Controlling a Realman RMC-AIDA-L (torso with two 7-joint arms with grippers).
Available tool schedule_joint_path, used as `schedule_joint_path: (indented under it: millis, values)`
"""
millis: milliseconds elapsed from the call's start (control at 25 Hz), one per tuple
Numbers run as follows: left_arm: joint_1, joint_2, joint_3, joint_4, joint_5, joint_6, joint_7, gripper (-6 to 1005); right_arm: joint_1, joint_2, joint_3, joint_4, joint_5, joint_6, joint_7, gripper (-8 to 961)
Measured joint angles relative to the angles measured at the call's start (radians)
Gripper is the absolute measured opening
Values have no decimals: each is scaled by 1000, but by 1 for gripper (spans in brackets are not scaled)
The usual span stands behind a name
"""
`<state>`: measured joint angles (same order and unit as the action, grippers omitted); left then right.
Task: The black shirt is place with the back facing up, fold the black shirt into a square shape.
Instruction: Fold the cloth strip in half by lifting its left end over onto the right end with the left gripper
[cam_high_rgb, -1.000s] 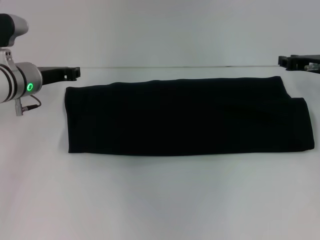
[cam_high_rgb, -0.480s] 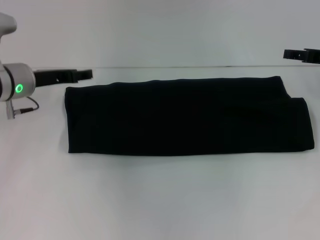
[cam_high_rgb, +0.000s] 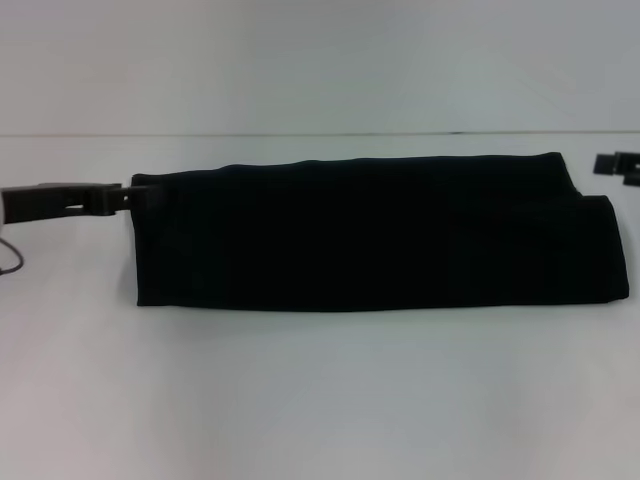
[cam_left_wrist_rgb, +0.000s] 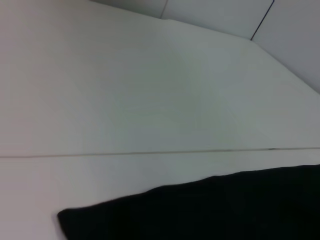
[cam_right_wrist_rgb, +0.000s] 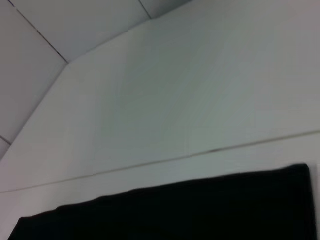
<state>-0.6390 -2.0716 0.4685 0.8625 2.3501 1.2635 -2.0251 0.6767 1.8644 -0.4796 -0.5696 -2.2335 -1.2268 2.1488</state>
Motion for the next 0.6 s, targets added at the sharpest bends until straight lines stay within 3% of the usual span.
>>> schedule_joint_path:
  millis: [280,600]
  values:
    - [76,-1,-8,29,-14,55,-1,710,-27,-14,-2,-1,-12,-14,26,701]
    - [110,-3,-8,4,10,70,0,704,-21,-16,-4,-1,-15,22,41,702]
